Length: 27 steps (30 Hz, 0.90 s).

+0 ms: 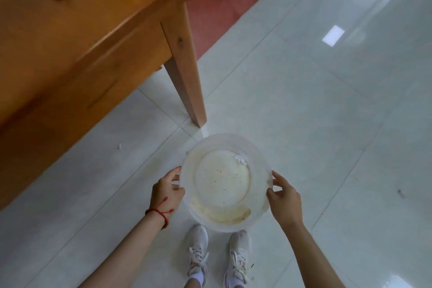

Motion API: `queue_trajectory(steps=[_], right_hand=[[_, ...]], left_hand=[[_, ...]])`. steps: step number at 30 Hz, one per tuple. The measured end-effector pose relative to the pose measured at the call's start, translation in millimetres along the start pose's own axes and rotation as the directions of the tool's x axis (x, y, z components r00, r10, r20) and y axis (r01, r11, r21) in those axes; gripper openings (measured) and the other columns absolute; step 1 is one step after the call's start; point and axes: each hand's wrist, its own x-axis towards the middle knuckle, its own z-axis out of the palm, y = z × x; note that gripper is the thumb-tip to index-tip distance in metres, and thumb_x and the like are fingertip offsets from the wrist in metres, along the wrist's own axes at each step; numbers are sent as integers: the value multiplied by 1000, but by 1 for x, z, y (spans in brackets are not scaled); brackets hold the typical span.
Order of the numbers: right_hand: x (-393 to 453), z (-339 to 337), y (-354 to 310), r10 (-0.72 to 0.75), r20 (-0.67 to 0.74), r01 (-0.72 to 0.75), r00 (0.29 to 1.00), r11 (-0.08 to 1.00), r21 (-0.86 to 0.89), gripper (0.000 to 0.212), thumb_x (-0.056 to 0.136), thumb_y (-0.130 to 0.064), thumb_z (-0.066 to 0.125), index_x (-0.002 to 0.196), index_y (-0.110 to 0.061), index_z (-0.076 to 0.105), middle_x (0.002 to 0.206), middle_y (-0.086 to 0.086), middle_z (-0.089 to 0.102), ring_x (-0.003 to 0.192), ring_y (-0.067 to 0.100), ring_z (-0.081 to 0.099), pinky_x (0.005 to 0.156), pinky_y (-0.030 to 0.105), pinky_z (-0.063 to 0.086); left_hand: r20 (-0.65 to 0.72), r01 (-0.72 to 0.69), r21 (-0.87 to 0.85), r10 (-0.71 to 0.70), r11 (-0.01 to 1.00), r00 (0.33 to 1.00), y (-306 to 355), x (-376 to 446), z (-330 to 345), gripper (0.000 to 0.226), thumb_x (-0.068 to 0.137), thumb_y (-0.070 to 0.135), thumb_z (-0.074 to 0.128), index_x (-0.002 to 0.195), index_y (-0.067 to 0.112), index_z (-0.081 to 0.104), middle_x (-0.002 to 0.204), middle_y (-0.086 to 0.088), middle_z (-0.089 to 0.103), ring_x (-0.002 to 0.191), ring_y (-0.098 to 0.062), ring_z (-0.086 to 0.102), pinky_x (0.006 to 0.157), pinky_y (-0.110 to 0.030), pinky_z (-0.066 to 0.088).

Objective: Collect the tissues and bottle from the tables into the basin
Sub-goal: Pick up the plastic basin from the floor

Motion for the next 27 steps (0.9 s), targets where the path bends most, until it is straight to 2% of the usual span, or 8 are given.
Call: queue_trajectory(steps=[2, 6, 11, 14, 16, 21, 23, 27], right_hand=[[-20, -20, -14, -21, -13, 22, 1000, 1000, 22, 47, 84, -4, 51, 126, -24, 52, 74, -17, 59, 69, 15, 64, 56, 22, 45], [-56, -59, -42, -45, -18, 46, 999, 998, 52, 45, 84, -6, 53, 125, -23, 54, 90, -4, 64, 71, 9, 64, 57, 16, 43], [-104, -101, -73, -109, -24, 111, 994, 992, 56, 43, 84, -8, 55, 124, -24, 56, 95, -2, 65, 66, 5, 65, 57, 15, 45], [-132, -123, -89, -138, -25, 139, 990, 989, 56, 43, 84, -8, 55, 124, -23, 55, 98, -2, 65, 65, -4, 64, 57, 14, 44], [-149, -138, -100, -153, -16, 153, 988, 987, 51, 44, 84, -7, 54, 124, -23, 55, 97, -3, 64, 64, 1, 65, 56, 13, 44], [-179, -167, -128, -212, -6, 212, 977, 977, 18, 45, 82, -6, 53, 123, -24, 56, 95, -3, 65, 62, -6, 63, 56, 14, 44], [-188, -173, -141, -240, -10, 240, 971, 971, -4, 44, 82, -6, 53, 123, -22, 56, 94, -2, 64, 60, 0, 63, 56, 13, 43], [-201, -175, -169, -304, 0, 304, 953, 951, -57, 44, 83, -9, 53, 125, -21, 55, 93, -3, 62, 68, 0, 60, 57, 12, 41]], left_hand=[[-8, 2, -40, -2, 999, 1000, 15, -23, -12, 53, 78, -8, 55, 128, 8, 50, 107, -12, 57, 87, -24, 54, 78, -25, 43], [3, -22, -70, 22, 997, 1000, 45, -66, -38, 53, 77, -7, 57, 127, 9, 51, 101, -6, 54, 88, -24, 55, 77, -25, 43], [-1, -48, -106, 48, 993, 999, 76, -117, -68, 53, 75, -6, 58, 126, 9, 52, 99, -7, 57, 88, -21, 54, 76, -25, 42], [-5, -60, -111, 60, 992, 998, 89, -145, -85, 54, 73, -4, 60, 124, 11, 55, 98, -6, 61, 92, -21, 56, 78, -26, 43], [-11, -73, -127, 72, 989, 997, 97, -163, -95, 54, 72, -4, 60, 124, 11, 56, 99, -6, 62, 95, -21, 56, 81, -27, 44], [-11, -71, -185, 70, 980, 997, 115, -199, -119, 55, 71, -2, 62, 124, 12, 55, 101, -8, 62, 98, -22, 55, 89, -31, 46], [-28, -78, -225, 74, 971, 997, 119, -208, -127, 55, 71, -4, 63, 123, 10, 56, 98, -8, 62, 95, -22, 56, 84, -31, 48], [-57, -66, -289, 52, 955, 997, 119, -217, -147, 56, 71, -4, 62, 125, 9, 54, 99, -9, 62, 94, -24, 57, 78, -33, 52]])
